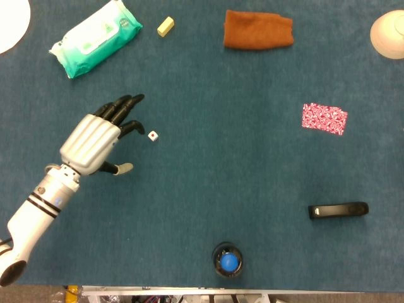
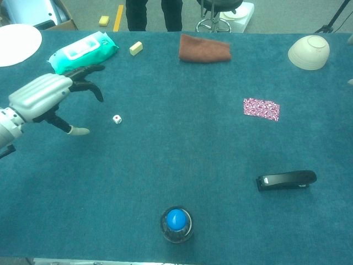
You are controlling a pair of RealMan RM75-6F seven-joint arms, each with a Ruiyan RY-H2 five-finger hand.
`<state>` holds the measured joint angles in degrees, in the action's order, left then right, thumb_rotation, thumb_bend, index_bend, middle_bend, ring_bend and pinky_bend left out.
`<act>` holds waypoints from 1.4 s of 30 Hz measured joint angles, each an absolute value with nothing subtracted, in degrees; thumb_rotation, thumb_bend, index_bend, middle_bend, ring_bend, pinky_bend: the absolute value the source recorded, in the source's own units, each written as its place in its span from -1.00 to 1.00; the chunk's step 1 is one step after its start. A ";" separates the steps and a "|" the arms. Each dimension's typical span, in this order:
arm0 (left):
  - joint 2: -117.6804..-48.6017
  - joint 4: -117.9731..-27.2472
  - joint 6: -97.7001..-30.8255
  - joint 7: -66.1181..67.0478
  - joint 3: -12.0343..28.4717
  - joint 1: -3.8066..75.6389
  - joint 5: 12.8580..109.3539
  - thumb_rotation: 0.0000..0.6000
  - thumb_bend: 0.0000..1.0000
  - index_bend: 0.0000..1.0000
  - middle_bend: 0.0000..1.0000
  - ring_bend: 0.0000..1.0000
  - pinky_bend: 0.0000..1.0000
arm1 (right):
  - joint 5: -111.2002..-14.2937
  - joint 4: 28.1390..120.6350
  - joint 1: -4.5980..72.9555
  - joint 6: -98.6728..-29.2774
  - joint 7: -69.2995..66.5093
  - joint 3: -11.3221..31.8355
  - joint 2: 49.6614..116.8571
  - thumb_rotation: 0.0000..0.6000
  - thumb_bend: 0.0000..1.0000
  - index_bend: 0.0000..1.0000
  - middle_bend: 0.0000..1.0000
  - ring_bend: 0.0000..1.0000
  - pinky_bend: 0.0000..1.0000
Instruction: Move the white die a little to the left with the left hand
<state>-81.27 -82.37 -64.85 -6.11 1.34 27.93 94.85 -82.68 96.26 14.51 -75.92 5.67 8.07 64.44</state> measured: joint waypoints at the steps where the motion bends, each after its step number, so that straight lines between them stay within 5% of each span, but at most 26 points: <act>1: -81.40 -82.37 -64.52 -6.56 1.35 28.35 94.89 1.00 -0.84 -0.23 -1.00 -1.00 -0.69 | -82.63 96.27 14.50 -75.96 5.59 8.06 64.40 1.00 -1.00 -0.20 -0.53 -0.62 -0.43; 13: -84.61 -79.56 -60.82 -9.38 1.30 32.94 94.83 1.00 -0.69 -0.21 -1.00 -1.00 -0.78 | -82.17 96.02 14.40 -76.33 4.34 7.87 64.05 1.00 -1.00 -0.20 -0.53 -0.62 -0.43; 42: -91.55 -67.70 -55.93 -9.67 1.43 37.77 89.86 1.00 -0.69 -0.20 -1.00 -1.00 -0.78 | -81.04 94.00 14.76 -75.26 3.05 7.08 65.25 1.00 -1.00 -0.20 -0.53 -0.62 -0.43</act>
